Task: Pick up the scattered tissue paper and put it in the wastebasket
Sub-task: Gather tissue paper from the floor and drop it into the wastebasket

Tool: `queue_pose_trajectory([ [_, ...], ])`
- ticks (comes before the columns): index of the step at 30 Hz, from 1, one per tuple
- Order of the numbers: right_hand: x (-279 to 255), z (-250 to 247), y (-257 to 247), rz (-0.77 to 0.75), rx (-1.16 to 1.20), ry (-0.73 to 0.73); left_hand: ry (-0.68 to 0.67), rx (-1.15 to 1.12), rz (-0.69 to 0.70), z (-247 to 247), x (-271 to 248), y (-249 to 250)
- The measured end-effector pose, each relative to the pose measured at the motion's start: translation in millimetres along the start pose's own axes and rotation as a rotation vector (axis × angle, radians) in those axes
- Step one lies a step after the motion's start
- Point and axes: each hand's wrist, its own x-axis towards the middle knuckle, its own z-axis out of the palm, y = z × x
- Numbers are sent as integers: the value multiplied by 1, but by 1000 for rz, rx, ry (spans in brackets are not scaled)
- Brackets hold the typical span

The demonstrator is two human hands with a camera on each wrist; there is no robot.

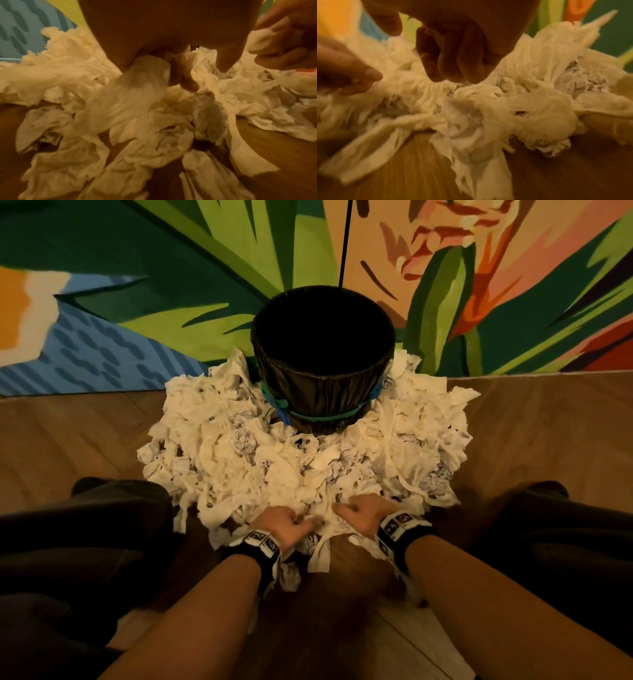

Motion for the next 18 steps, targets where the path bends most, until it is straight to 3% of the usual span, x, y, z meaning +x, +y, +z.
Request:
queue_pose_trajectory([
  [4, 10, 24, 9, -84, -289, -60, -65, 66, -48, 15, 5, 2],
  [10, 15, 42, 2, -177, -216, 63, -78, 14, -52, 24, 12, 4],
  [13, 15, 50, -7, -206, -240, -20, -85, 41, -1, 22, 12, 5],
  [18, 11, 61, -14, -99, -383, -206, -60, 25, 80, 16, 5, -1],
])
